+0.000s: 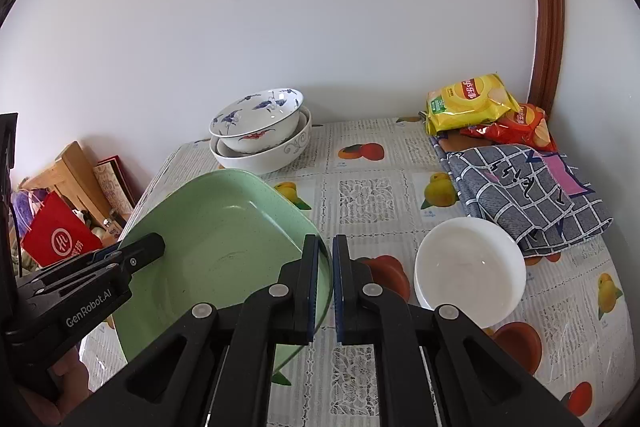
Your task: Organize plates and bowls
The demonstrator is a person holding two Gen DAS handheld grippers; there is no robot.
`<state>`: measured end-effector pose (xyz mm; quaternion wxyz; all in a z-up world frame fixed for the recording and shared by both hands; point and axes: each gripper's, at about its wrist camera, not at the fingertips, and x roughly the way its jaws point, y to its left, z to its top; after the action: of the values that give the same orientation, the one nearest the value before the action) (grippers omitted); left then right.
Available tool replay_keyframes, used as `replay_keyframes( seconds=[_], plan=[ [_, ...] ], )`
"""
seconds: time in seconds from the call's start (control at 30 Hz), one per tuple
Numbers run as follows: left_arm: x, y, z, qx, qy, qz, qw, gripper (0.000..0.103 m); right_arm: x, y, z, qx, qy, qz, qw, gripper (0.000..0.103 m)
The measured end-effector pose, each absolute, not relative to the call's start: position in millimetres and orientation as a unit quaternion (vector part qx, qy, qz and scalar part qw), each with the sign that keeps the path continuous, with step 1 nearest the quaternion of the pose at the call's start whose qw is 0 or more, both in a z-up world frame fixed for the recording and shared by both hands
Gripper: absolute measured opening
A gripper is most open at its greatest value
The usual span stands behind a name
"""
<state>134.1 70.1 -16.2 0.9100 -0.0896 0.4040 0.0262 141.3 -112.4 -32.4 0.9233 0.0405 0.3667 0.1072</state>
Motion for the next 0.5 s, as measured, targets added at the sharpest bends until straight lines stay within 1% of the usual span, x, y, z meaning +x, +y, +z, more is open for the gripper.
replay_keyframes(
  seconds=[0.5],
  plan=[
    [136.3, 93.4, -32.5, -0.106, 0.414, 0.035, 0.903, 0.016, 150.0, -86.7, -44.2, 0.025, 0.379, 0.114, 0.918, 0.007]
  ],
)
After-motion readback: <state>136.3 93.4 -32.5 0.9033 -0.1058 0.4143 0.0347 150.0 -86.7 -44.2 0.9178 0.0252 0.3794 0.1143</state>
